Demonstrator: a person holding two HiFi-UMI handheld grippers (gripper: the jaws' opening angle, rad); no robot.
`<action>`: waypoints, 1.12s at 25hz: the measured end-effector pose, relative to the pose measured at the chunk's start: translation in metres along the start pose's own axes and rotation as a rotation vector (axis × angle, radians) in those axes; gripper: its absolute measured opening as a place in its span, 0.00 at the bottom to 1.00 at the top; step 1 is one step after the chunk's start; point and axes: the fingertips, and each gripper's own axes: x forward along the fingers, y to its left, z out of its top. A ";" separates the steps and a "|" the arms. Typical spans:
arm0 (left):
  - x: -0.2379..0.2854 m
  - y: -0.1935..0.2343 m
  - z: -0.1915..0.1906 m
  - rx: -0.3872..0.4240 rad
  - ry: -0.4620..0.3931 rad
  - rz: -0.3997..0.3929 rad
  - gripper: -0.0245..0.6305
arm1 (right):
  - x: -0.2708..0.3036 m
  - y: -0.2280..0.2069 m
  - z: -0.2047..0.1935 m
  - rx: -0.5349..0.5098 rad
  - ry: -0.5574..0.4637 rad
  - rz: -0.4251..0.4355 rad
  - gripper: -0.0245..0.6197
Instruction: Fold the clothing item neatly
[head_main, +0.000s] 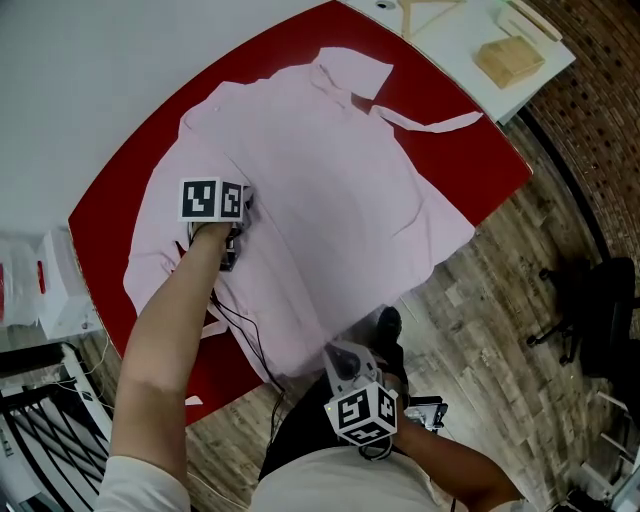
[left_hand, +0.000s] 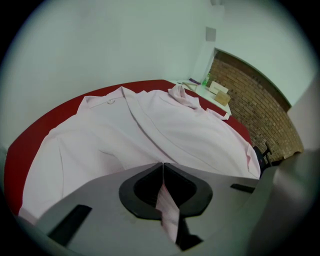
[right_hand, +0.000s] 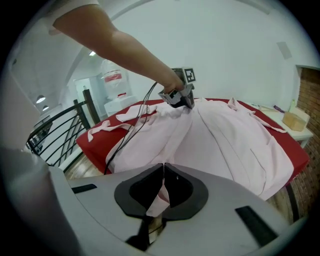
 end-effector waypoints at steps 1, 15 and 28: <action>-0.001 -0.002 0.004 0.001 -0.008 -0.004 0.06 | -0.001 -0.007 -0.002 0.016 0.002 -0.007 0.07; 0.012 -0.007 0.018 -0.027 -0.012 0.014 0.06 | -0.005 -0.090 -0.030 0.277 0.035 -0.059 0.07; 0.001 -0.003 -0.003 -0.054 -0.010 -0.036 0.20 | 0.002 -0.107 -0.048 0.247 0.093 -0.065 0.07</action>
